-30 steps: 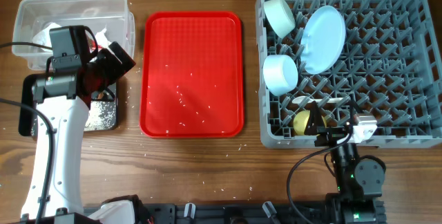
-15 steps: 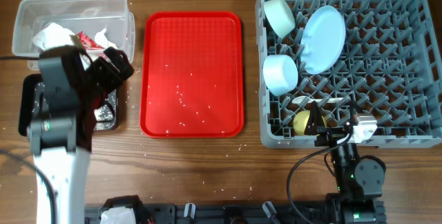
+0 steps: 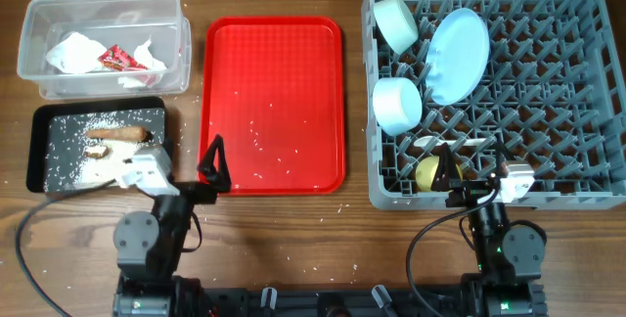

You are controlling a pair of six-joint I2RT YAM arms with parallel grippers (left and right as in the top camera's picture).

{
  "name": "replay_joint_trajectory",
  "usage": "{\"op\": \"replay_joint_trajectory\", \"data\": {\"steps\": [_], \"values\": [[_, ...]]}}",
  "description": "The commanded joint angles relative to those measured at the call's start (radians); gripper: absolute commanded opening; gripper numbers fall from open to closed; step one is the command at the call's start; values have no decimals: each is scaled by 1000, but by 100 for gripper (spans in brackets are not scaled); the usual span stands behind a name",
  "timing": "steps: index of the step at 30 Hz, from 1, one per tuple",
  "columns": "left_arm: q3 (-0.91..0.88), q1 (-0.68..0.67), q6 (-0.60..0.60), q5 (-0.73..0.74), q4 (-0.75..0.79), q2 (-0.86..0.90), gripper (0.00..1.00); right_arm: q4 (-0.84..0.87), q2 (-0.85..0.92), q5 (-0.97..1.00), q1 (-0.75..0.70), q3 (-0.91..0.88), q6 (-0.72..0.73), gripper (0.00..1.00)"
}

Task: Sort waste into correct bins and load items into the dishwasher rack

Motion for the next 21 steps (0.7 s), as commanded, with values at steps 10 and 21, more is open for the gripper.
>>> {"op": "replay_joint_trajectory", "data": {"steps": [10,21], "values": [[-190,28,60,-37,0,-230,100,4,-9,-16,4,-3,10,100],[-190,28,55,-51,3,-243,100,4,-8,-16,4,-3,11,100]]}}
